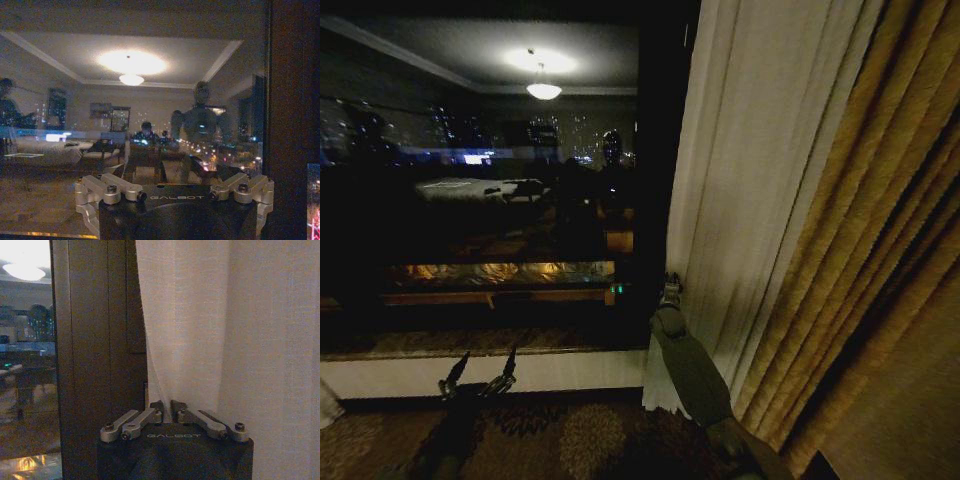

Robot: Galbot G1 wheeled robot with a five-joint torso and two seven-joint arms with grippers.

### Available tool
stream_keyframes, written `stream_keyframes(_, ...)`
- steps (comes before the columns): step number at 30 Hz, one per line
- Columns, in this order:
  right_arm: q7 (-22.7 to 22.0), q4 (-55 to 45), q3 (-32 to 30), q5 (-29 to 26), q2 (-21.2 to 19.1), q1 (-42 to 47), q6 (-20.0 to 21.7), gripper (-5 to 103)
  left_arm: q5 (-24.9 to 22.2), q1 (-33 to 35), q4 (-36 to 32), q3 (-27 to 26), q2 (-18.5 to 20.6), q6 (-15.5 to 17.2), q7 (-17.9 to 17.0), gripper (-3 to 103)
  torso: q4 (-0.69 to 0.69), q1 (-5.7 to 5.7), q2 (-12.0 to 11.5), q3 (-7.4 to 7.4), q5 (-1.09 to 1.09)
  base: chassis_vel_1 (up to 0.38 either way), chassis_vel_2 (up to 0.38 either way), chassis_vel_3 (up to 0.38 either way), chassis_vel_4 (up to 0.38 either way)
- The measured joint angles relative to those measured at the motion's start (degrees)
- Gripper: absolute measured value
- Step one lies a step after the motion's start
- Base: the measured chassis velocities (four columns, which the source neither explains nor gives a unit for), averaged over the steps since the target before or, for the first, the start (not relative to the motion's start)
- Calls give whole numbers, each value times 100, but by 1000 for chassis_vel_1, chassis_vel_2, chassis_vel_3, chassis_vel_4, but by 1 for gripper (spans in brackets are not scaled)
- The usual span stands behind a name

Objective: Open the curtains by pulling them apart, changing their state from closed to fully open.

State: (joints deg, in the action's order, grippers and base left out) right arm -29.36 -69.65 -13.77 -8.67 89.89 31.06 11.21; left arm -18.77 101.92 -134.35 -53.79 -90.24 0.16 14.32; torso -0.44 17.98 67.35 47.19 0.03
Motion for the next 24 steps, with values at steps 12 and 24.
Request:
stream_keyframes(12,645,-32,-754,314,-212,-30,46,0,-15,16,-53,1,6,0,-2,100,1,0,0,0,0,0,0,0,0)
stream_keyframes(24,421,401,-1949,93,-954,-301,189,0,-91,49,-92,16,-42,-38,23,100,0,0,0,0,1,0,0,0,0)
